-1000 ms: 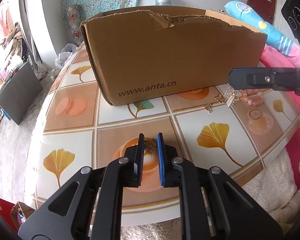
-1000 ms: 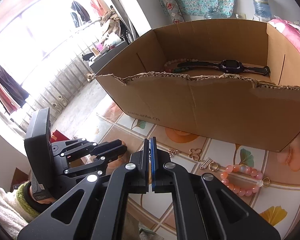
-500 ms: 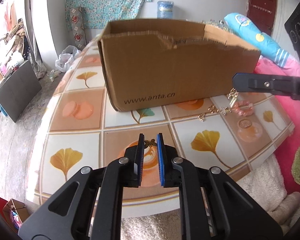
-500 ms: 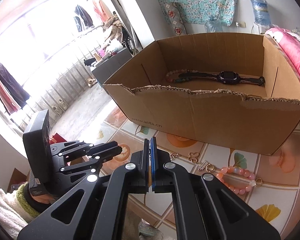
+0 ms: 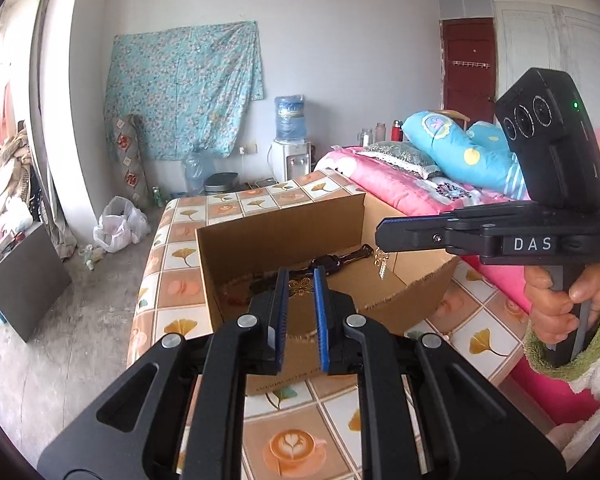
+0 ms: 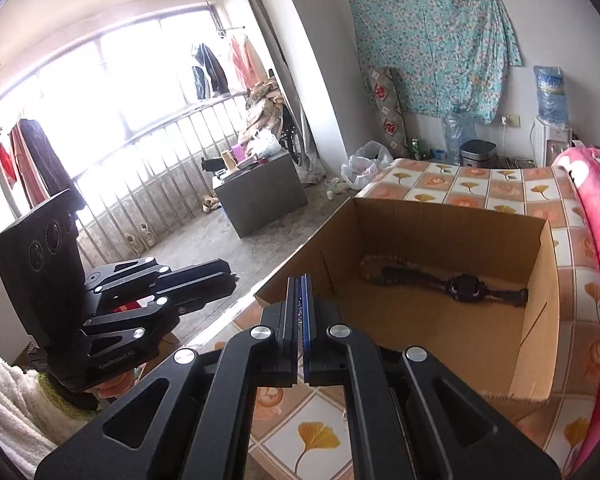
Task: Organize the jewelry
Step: 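Open the left gripper to drop the gold charm into the box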
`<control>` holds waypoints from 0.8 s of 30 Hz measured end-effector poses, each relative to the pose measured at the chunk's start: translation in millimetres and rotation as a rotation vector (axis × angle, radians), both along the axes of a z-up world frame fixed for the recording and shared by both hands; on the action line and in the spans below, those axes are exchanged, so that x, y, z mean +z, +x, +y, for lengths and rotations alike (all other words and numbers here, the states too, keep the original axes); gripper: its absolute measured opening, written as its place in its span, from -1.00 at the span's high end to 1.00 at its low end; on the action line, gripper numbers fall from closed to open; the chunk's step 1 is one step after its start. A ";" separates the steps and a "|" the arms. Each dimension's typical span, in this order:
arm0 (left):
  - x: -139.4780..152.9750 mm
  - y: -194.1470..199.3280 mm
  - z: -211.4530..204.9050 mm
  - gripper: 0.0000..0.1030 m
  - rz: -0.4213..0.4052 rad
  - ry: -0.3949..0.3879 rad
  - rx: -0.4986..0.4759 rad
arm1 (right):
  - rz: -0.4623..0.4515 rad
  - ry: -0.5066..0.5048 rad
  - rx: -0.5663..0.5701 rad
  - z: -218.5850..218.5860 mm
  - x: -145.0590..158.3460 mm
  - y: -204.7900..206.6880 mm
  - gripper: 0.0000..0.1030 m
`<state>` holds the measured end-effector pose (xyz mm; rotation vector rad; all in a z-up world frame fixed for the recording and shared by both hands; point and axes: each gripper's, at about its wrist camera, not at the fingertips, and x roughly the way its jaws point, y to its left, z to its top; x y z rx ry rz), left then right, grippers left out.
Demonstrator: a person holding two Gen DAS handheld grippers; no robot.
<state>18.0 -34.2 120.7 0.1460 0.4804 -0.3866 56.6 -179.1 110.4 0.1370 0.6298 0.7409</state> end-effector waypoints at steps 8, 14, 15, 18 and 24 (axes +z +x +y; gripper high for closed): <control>-23.4 106.7 -33.2 0.78 0.288 0.058 -0.059 | 0.283 -0.044 0.005 2.6 -31.6 102.7 0.97; -60.0 148.9 -42.0 0.78 0.443 0.126 -0.025 | 0.514 -0.100 -0.015 10.9 -86.6 153.5 0.97; -63.8 151.0 -43.2 0.78 0.454 0.138 -0.024 | 0.537 -0.113 -0.015 12.9 -92.8 158.5 0.97; -71.5 154.8 -44.3 0.77 0.487 0.165 -0.024 | 0.585 -0.145 -0.015 19.0 -105.6 167.4 0.97; -75.0 160.2 -40.6 0.69 0.498 0.168 0.003 | 0.595 -0.141 -0.031 16.9 -107.0 174.4 0.93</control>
